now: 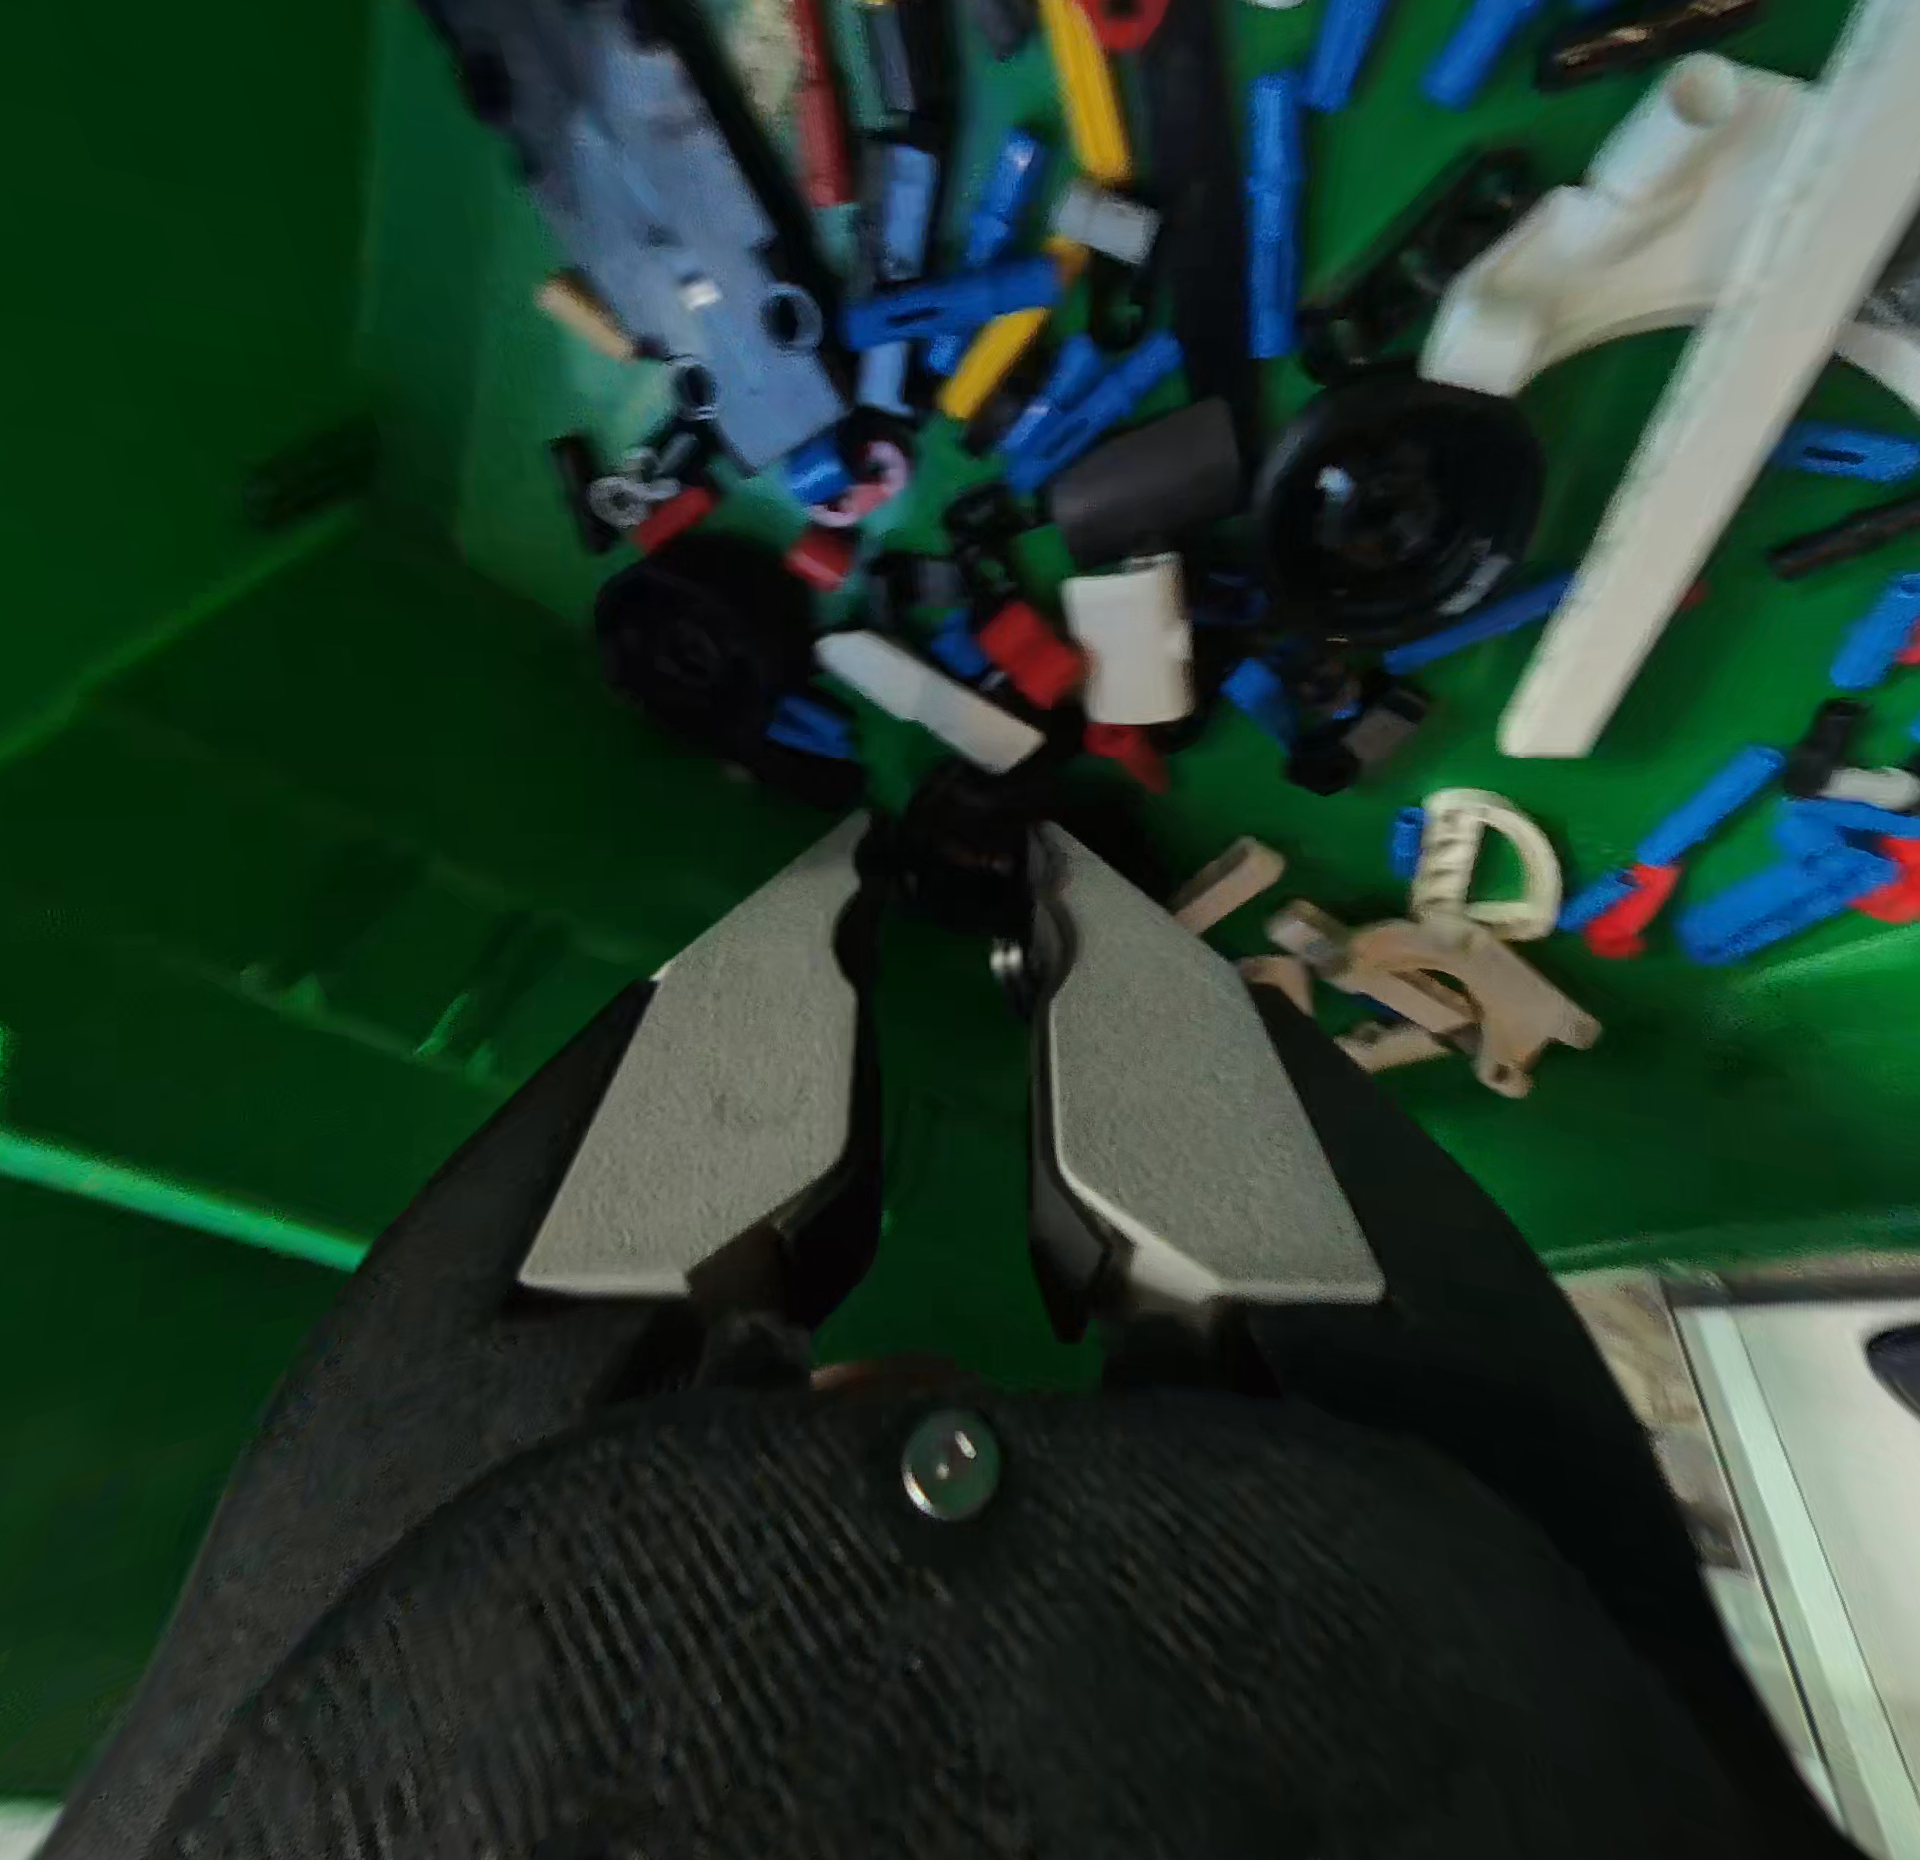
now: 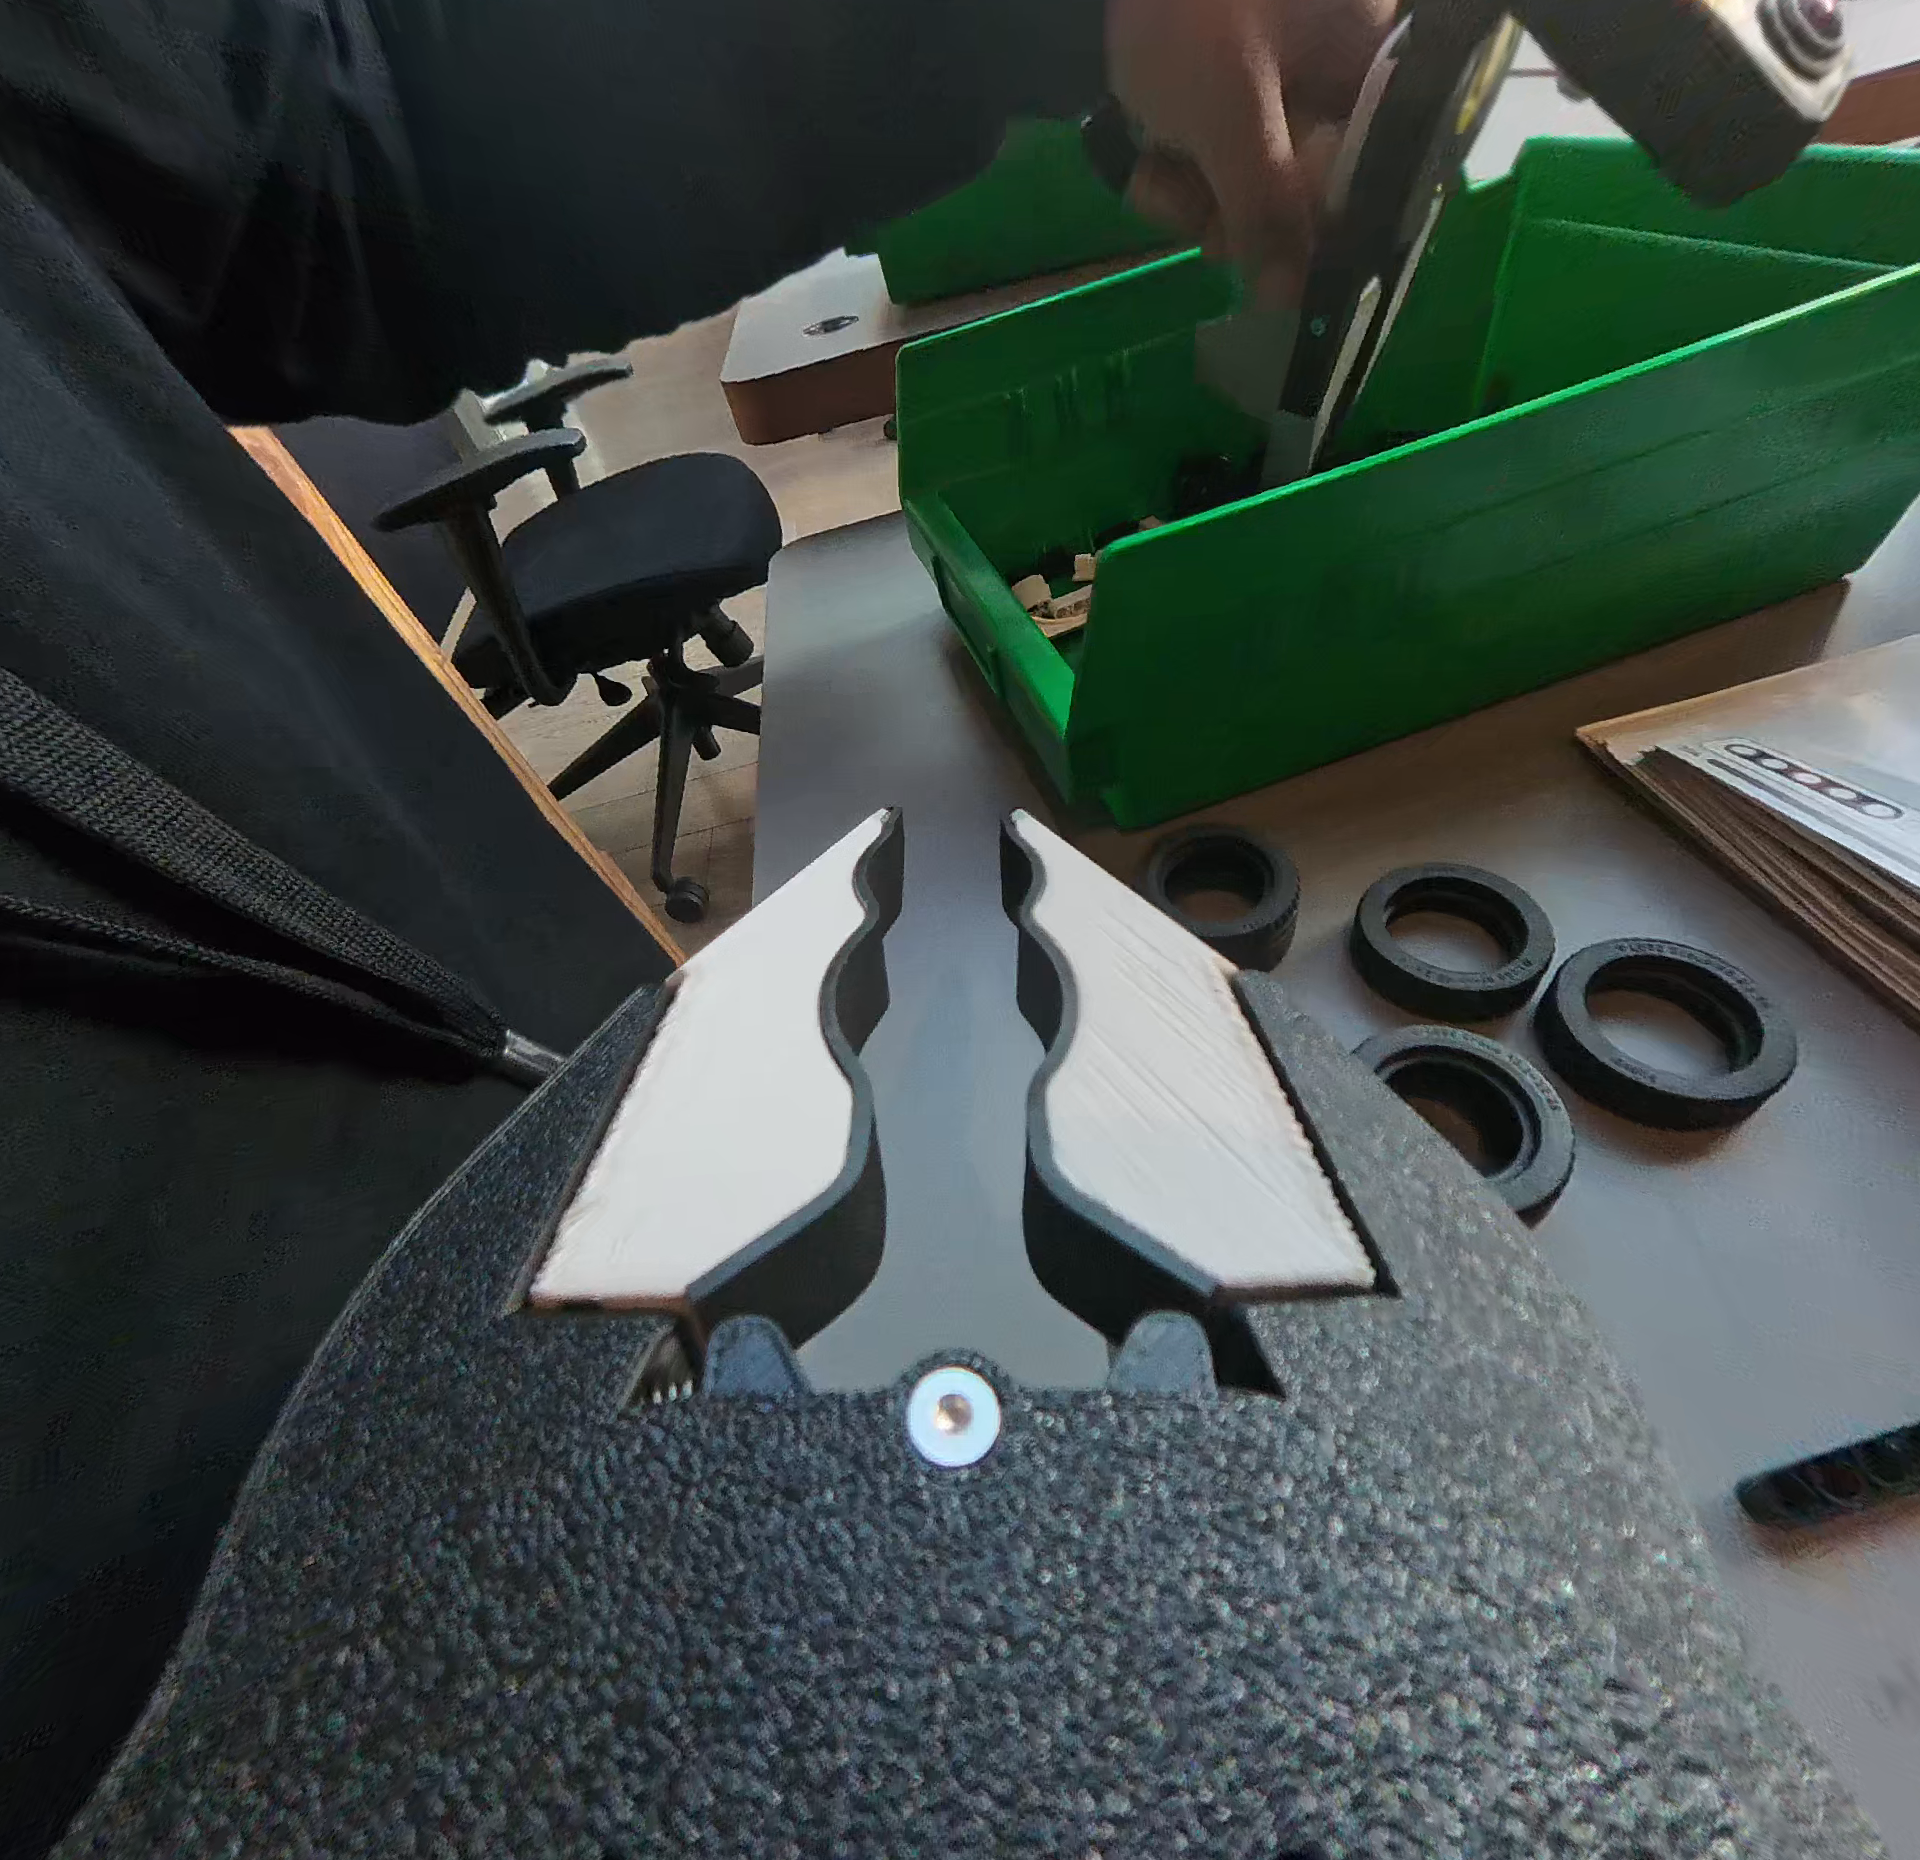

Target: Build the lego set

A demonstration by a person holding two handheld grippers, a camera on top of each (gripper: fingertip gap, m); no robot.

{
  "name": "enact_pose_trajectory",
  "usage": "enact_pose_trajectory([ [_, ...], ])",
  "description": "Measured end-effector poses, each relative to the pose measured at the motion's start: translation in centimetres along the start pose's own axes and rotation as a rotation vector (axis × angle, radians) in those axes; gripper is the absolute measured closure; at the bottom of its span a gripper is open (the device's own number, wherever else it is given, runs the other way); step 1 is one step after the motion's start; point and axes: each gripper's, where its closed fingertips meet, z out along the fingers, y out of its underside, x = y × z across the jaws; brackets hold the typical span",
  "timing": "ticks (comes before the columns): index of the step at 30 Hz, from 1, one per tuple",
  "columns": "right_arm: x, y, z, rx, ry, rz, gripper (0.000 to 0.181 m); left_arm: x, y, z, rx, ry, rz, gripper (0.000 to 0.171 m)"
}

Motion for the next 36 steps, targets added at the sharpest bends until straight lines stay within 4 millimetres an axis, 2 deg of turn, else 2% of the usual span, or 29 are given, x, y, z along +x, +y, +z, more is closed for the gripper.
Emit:
enact_pose_trajectory([
  [1,-0.1,-0.1,0.1,-0.004,-0.003,-0.001,0.163,1.6,-0.9,0.1,0.042,0.082,0.02,0.15],
  [2,-0.2,-0.2,0.1,-0.009,-0.001,-0.008,0.163,2.3,-1.8,-0.1,0.101,0.119,0.012,0.151],
  [4,-0.1,-0.1,0.0,-0.029,0.016,-0.029,0.163,1.8,-2.2,-1.2,0.184,0.073,-0.033,0.146],
  [6,0.0,-0.1,0.0,-0.047,0.03,-0.035,0.163,1.0,-2.3,-3.4,0.321,0.005,-0.06,0.136],
  [7,-0.1,-0.2,0.0,-0.049,0.03,-0.03,0.163,0.7,-2.0,-4.7,0.393,-0.016,-0.091,0.138],
  [11,-0.5,-0.3,0.6,-0.055,0.026,-0.026,0.163,-2.0,1.3,-9.3,0.6,-0.112,-0.244,0.129],
  [14,-1.2,-0.2,1.3,-0.063,0.017,-0.032,0.163,-4.5,5.4,-11.8,0.692,-0.185,-0.372,0.112],
  [16,-1.7,-0.1,1.6,-0.064,0.01,-0.037,0.163,-5.6,8.0,-13.3,0.758,-0.206,-0.444,0.11],
  [19,-1.8,0.4,1.7,-0.087,0.012,-0.053,0.163,-5.0,9.9,-14.2,0.834,-0.152,-0.467,0.11],
  [21,-1.5,0.4,1.5,-0.093,0.027,-0.069,0.163,-4.0,9.7,-13.7,0.836,-0.129,-0.443,0.112],
  [24,-1.0,0.1,1.0,-0.079,0.029,-0.047,0.163,-2.2,7.4,-12.0,0.795,-0.068,-0.345,0.113],
  [29,-0.5,0.0,0.6,-0.056,0.034,-0.017,0.163,1.2,0.2,-9.3,0.703,0.105,-0.117,0.114],
  [33,-0.1,0.3,0.1,-0.052,0.055,-0.009,0.163,2.5,-5.4,-5.5,0.539,0.145,0.031,0.11],
  [36,0.4,0.2,-0.3,-0.041,0.07,0.008,0.163,3.1,-8.3,-3.0,0.433,0.173,0.128,0.106],
])
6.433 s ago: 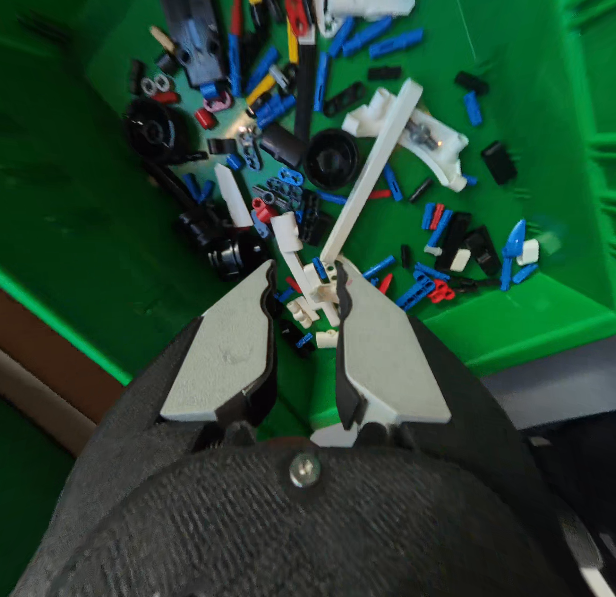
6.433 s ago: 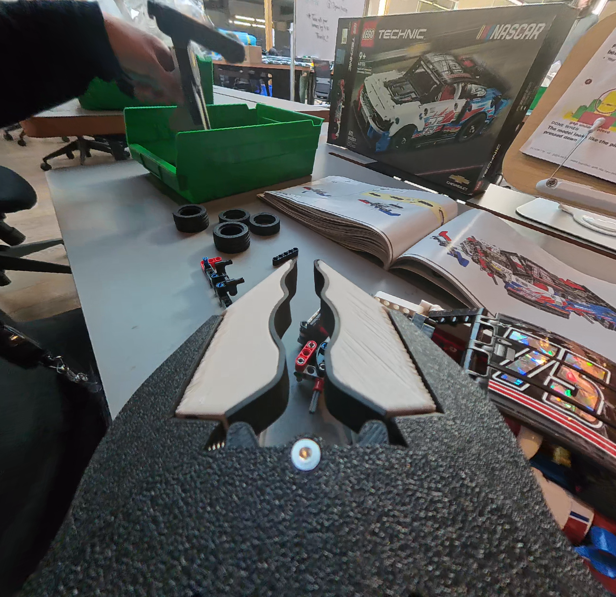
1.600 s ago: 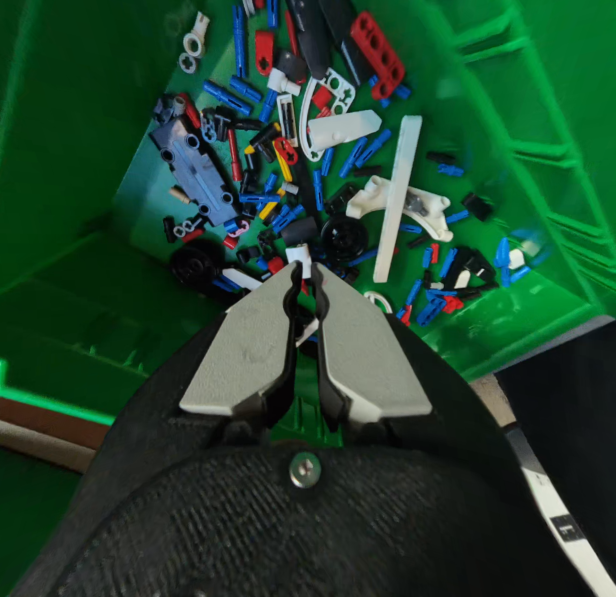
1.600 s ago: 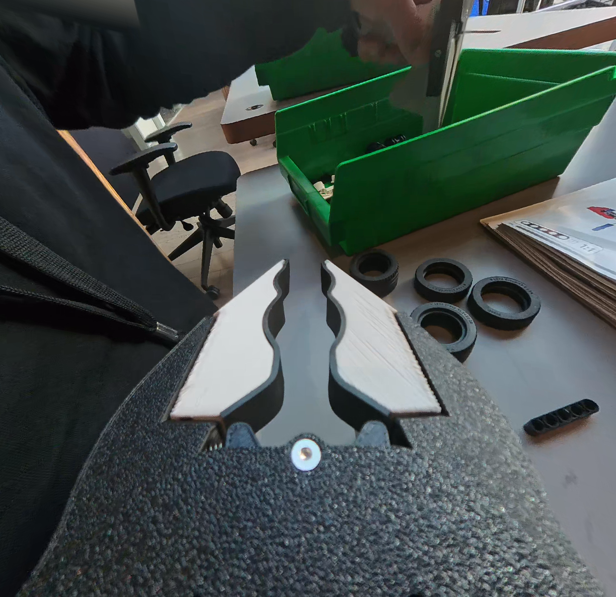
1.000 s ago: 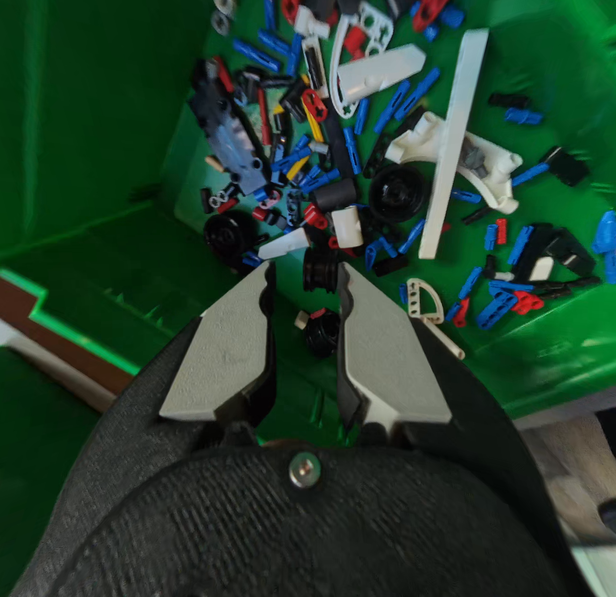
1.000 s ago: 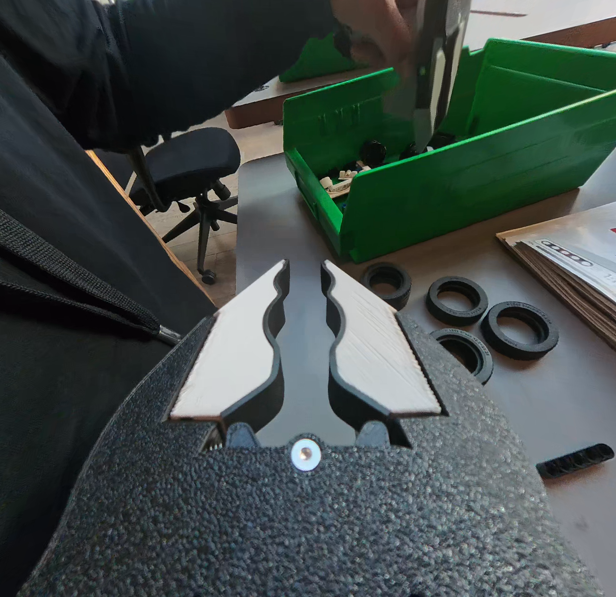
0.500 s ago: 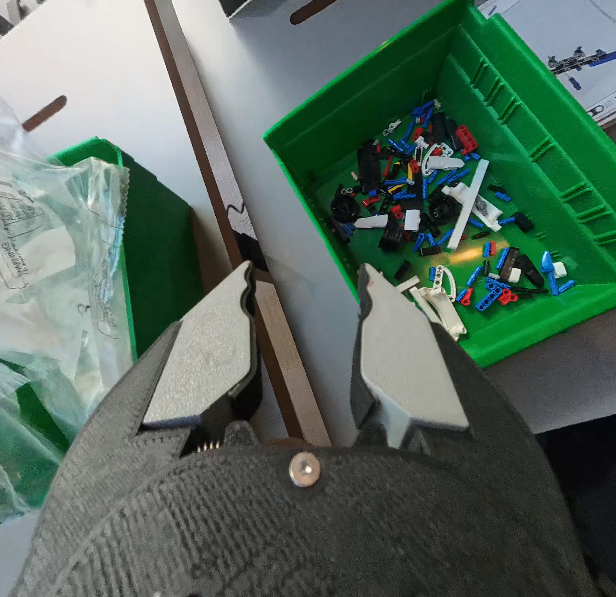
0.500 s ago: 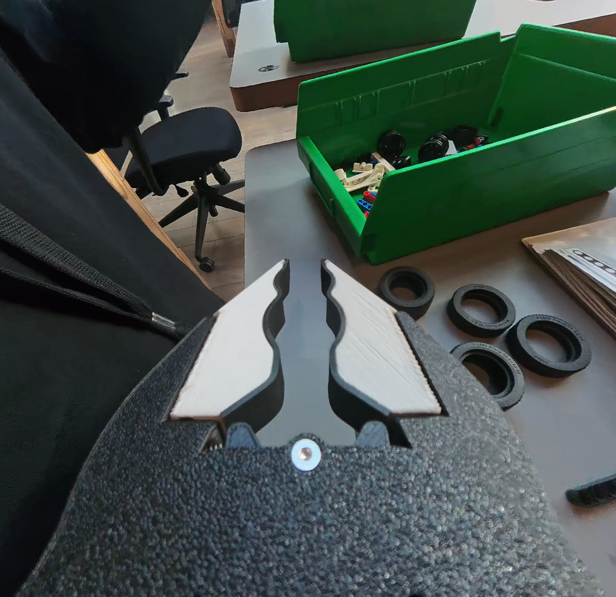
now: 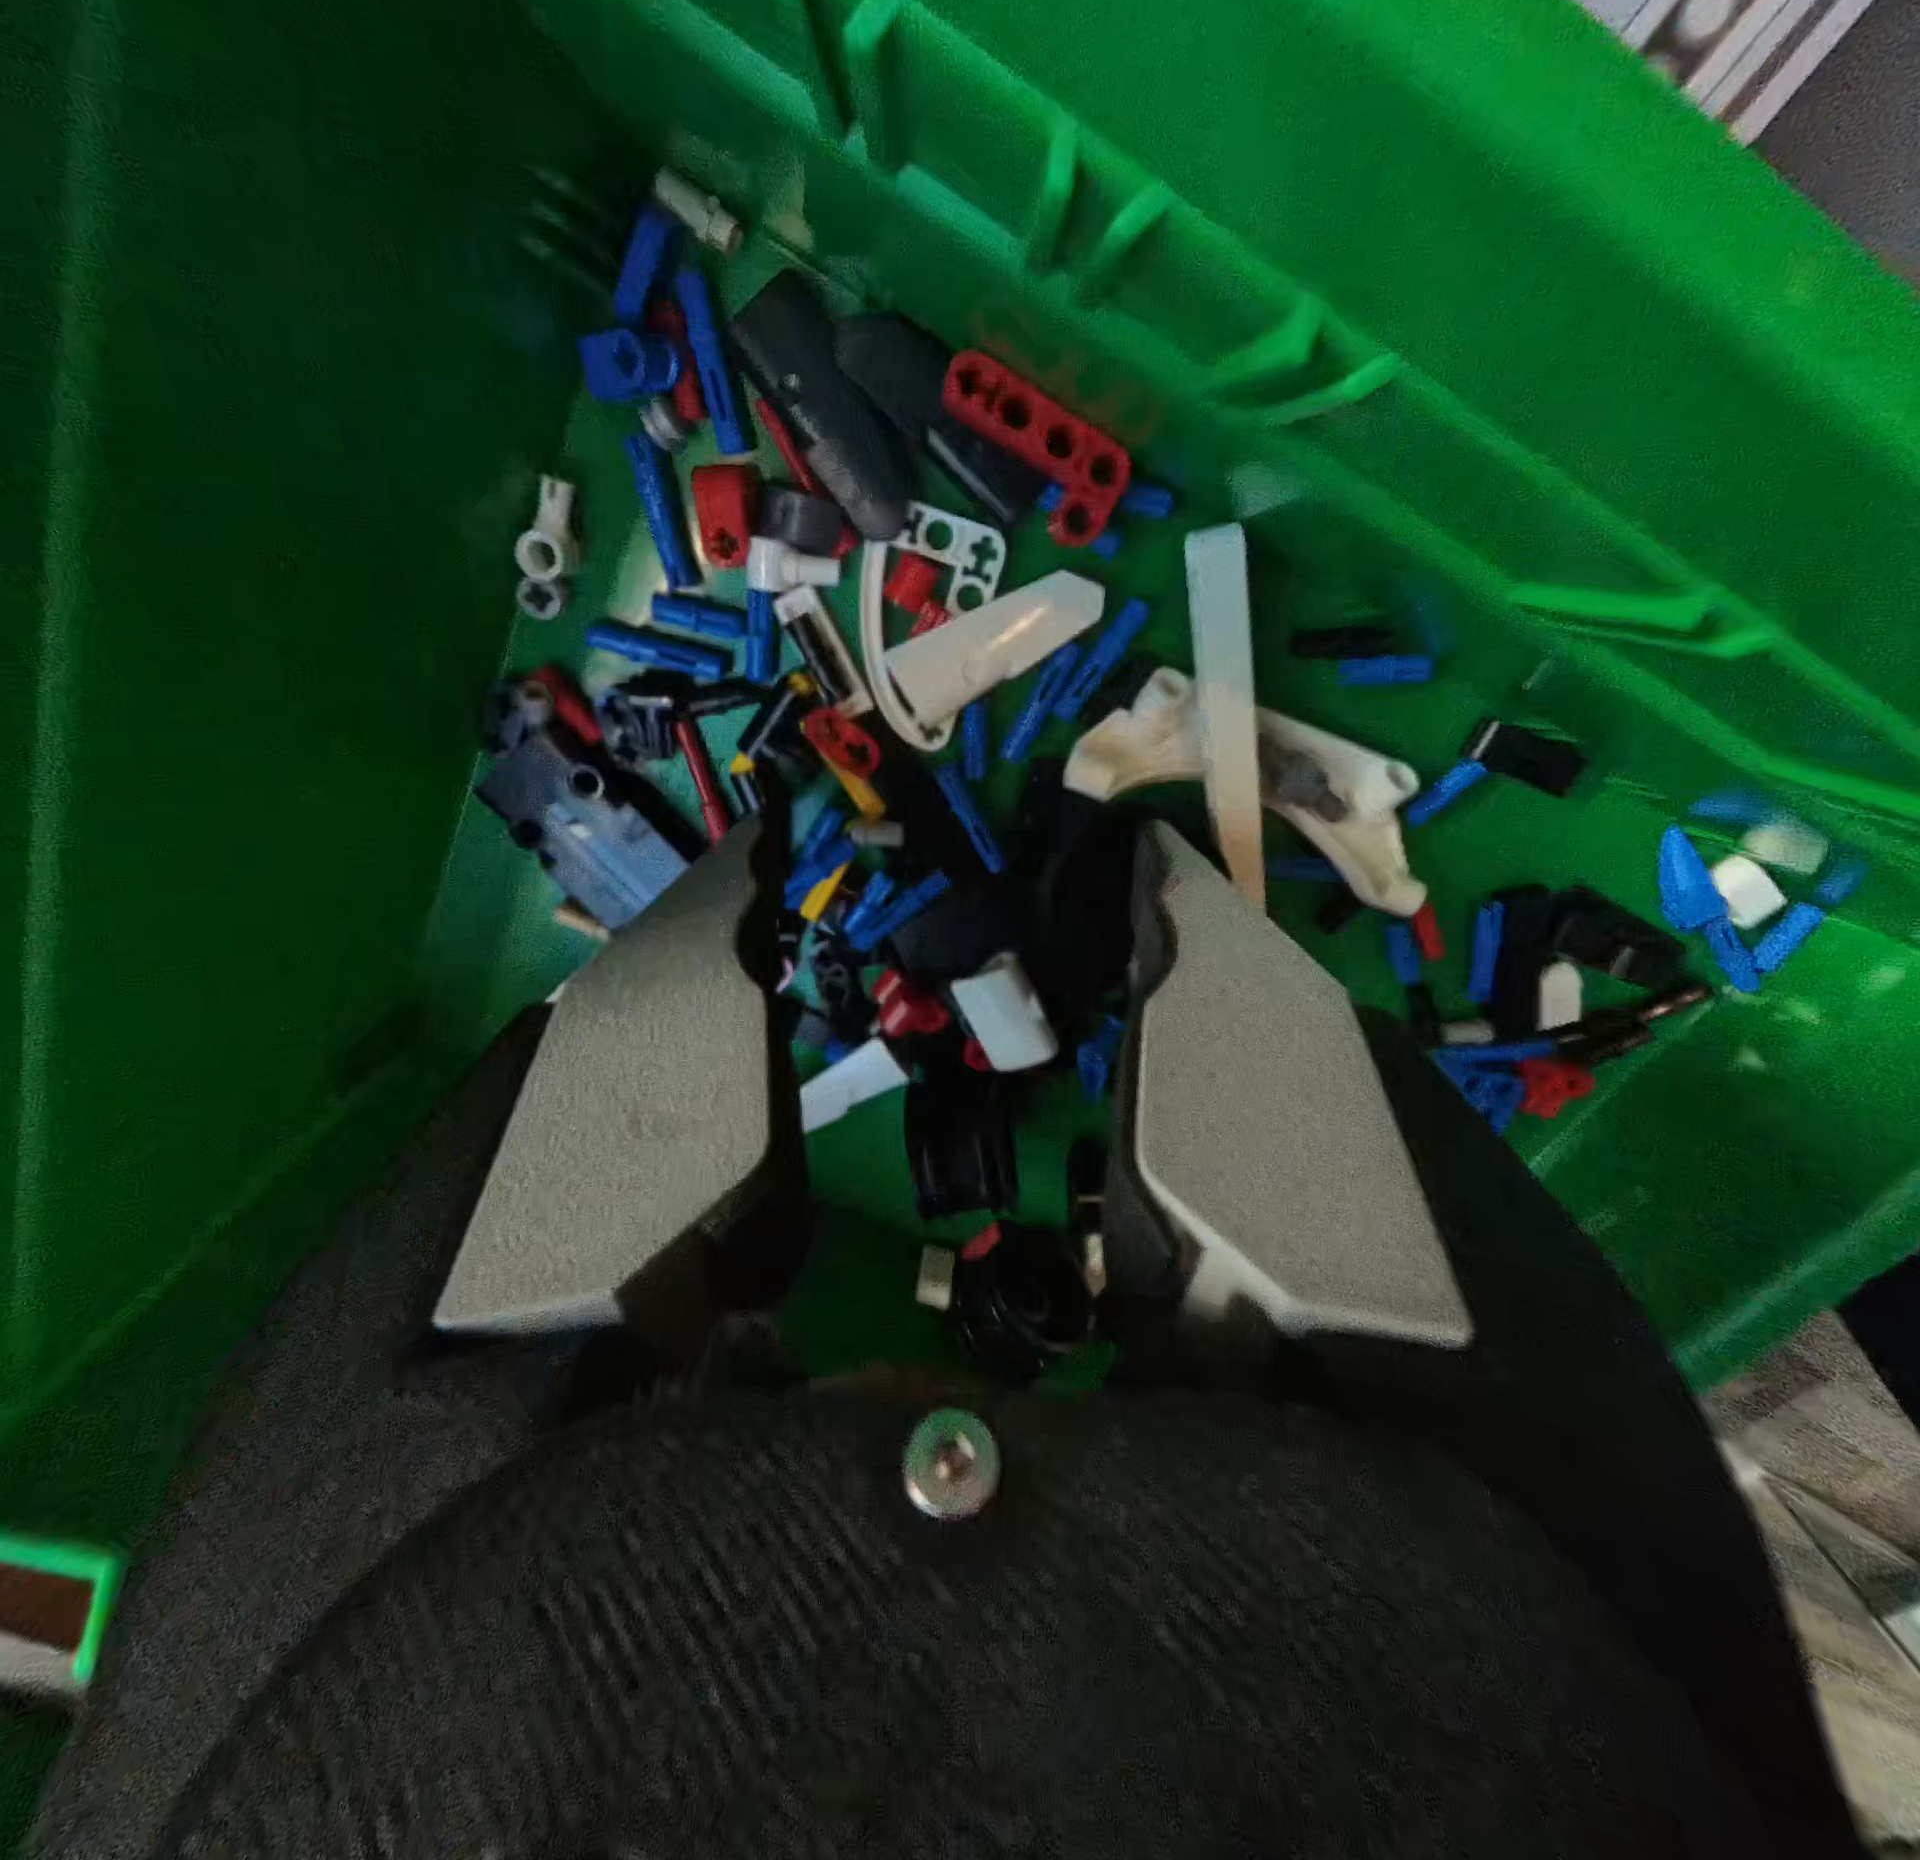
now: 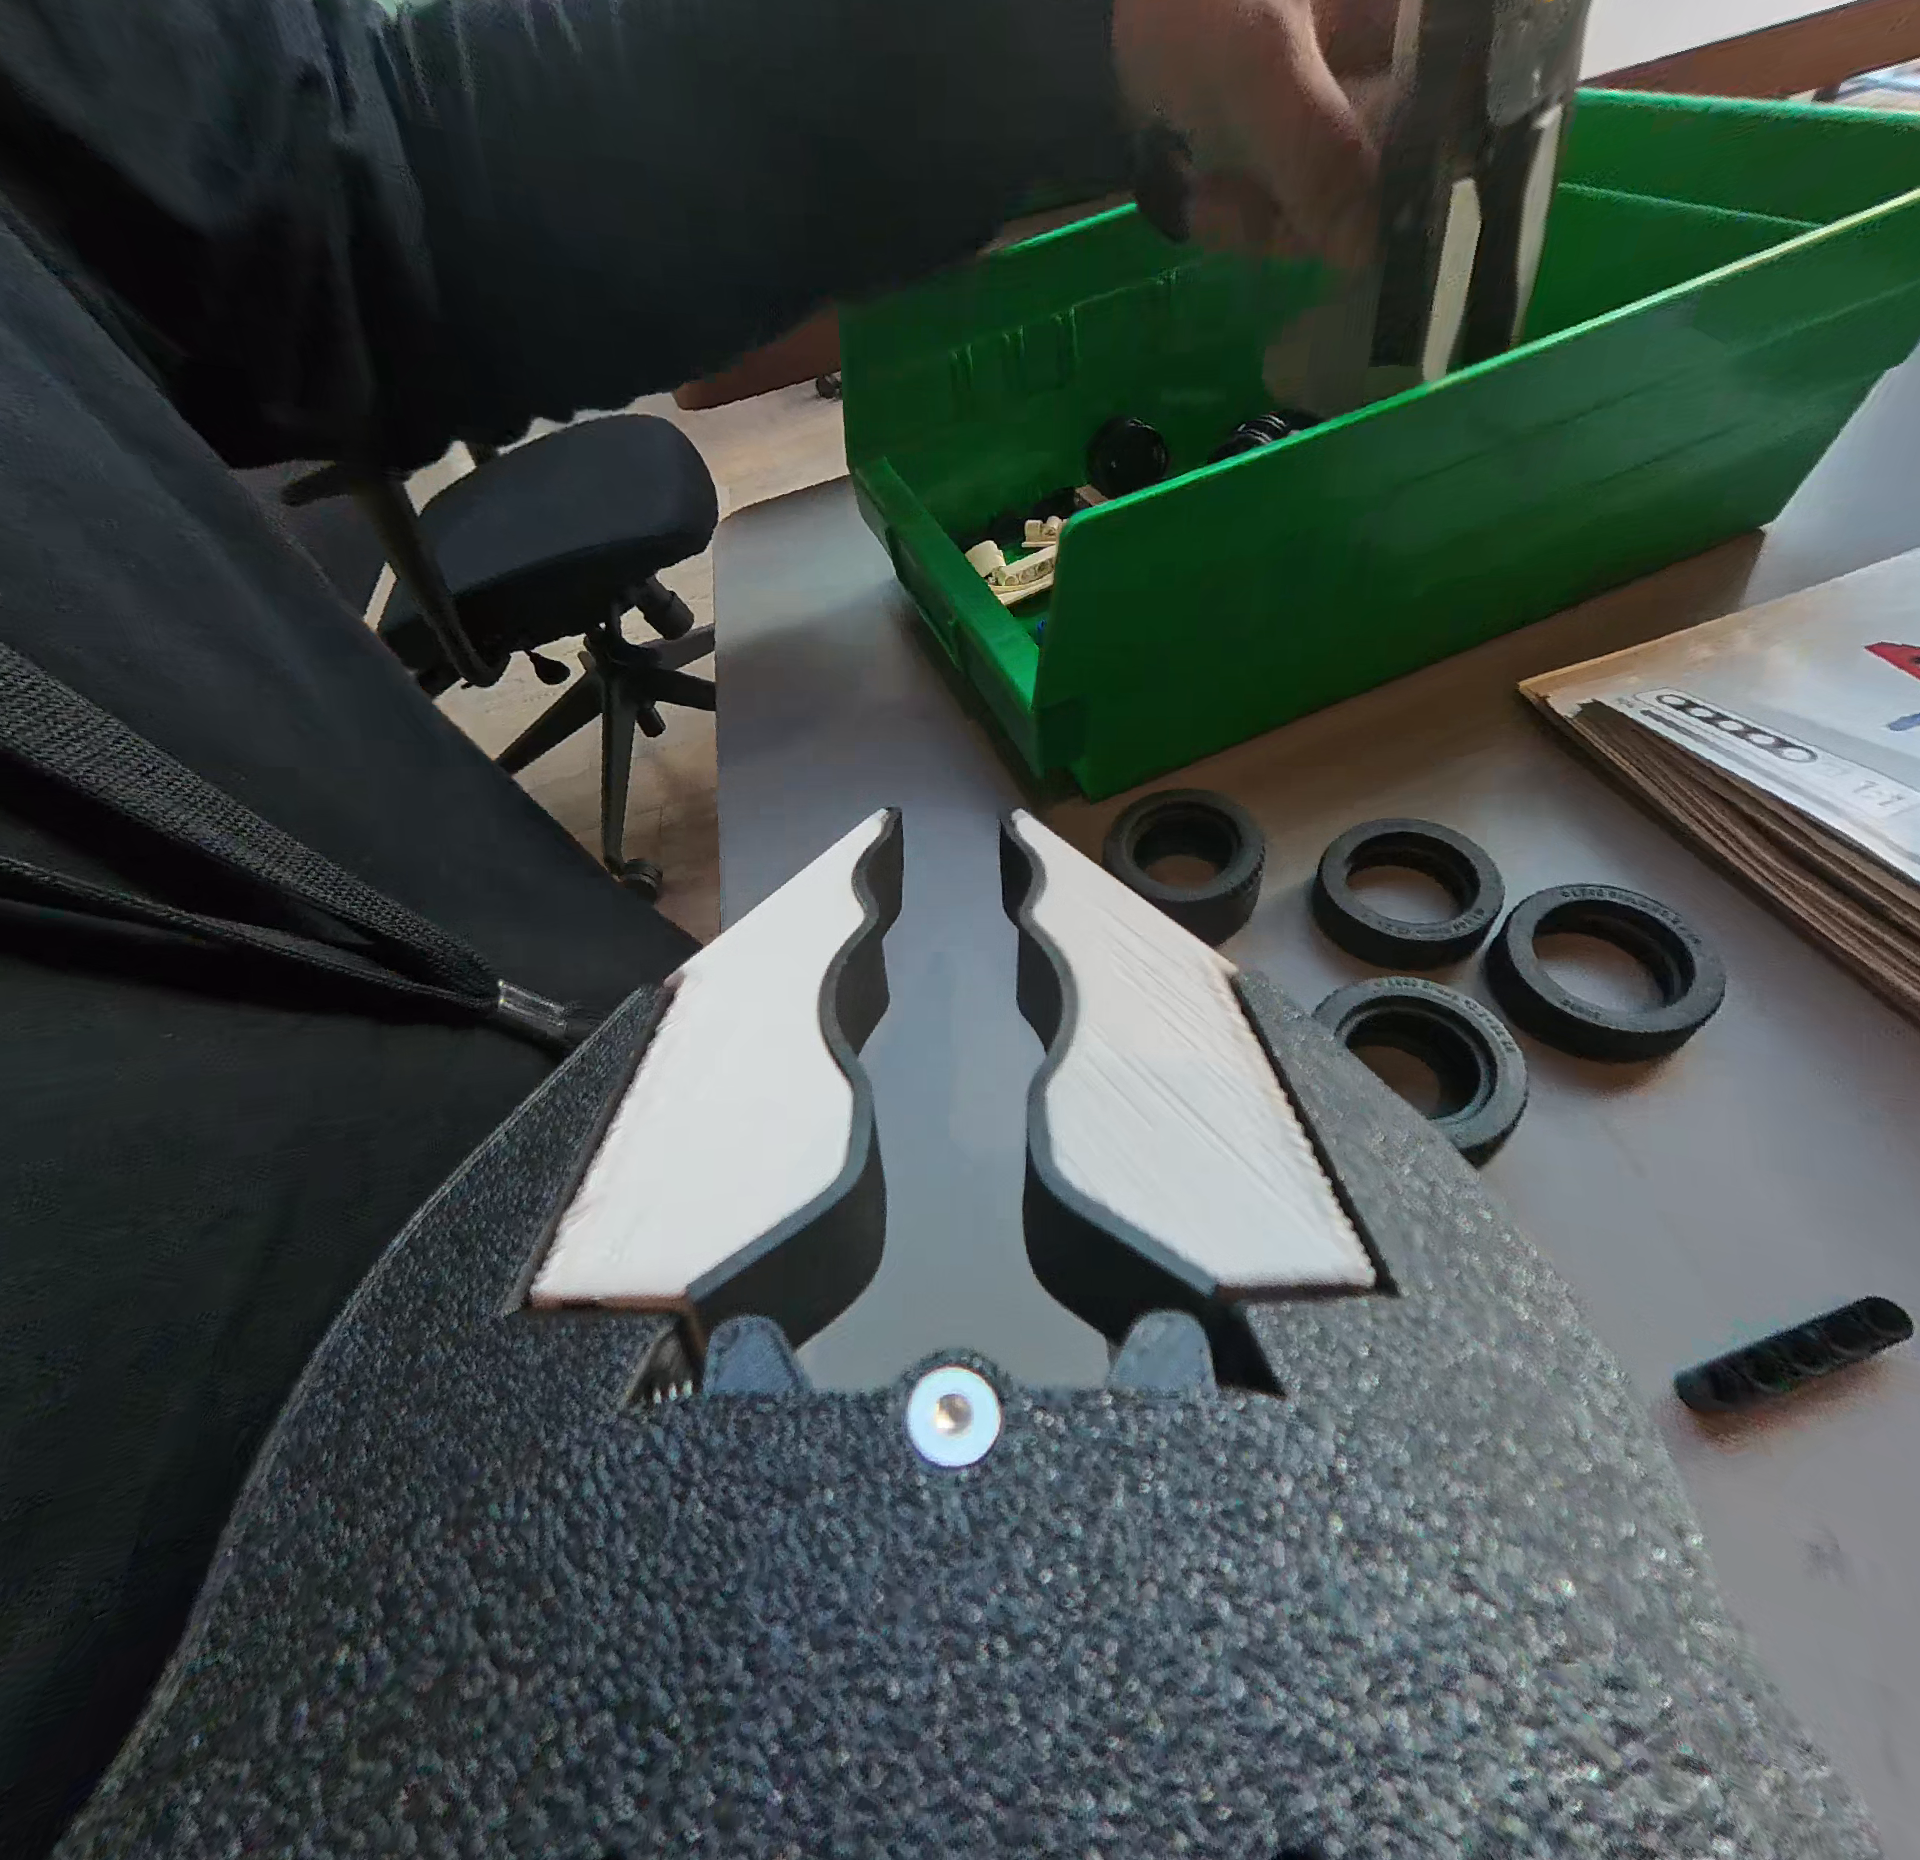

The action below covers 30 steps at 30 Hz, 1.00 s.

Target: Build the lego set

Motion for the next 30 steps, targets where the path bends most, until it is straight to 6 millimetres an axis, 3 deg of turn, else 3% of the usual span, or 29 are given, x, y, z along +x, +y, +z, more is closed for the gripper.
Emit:
enact_pose_trajectory([
  [3,0.6,0.1,-0.4,0.004,0.014,0.016,0.163,-2.2,-0.9,0.8,-0.02,-0.087,0.024,0.125],
  [4,0.7,0.2,-0.5,0.006,0.015,0.023,0.163,-3.5,-0.5,0.7,-0.051,-0.138,0.005,0.142],
  [5,0.8,0.3,-0.5,0.007,0.012,0.031,0.163,-4.6,-0.1,0.4,-0.073,-0.189,-0.008,0.146],
  [9,1.1,0.7,-0.3,0.001,0.003,0.047,0.163,-4.3,-0.2,-1.5,0.04,-0.136,-0.05,0.133],
  [13,1.3,0.7,0.3,-0.002,-0.014,0.057,0.163,-5.4,0.3,-5.7,0.209,-0.182,-0.16,0.132],
  [16,1.6,0.6,0.7,-0.011,-0.017,0.054,0.163,-5.1,0.5,-8.4,0.336,-0.163,-0.224,0.132],
  [20,1.6,0.6,1.1,-0.027,-0.02,0.051,0.163,-4.7,1.5,-8.7,0.323,-0.146,-0.235,0.127],
  [24,1.6,0.8,1.5,-0.034,-0.009,0.058,0.163,-7.9,2.9,-9.0,0.292,-0.285,-0.314,0.133],
  [30,2.2,1.0,1.8,-0.076,0.018,0.049,0.163,-8.3,1.4,-10.8,0.32,-0.263,-0.317,0.126],
])
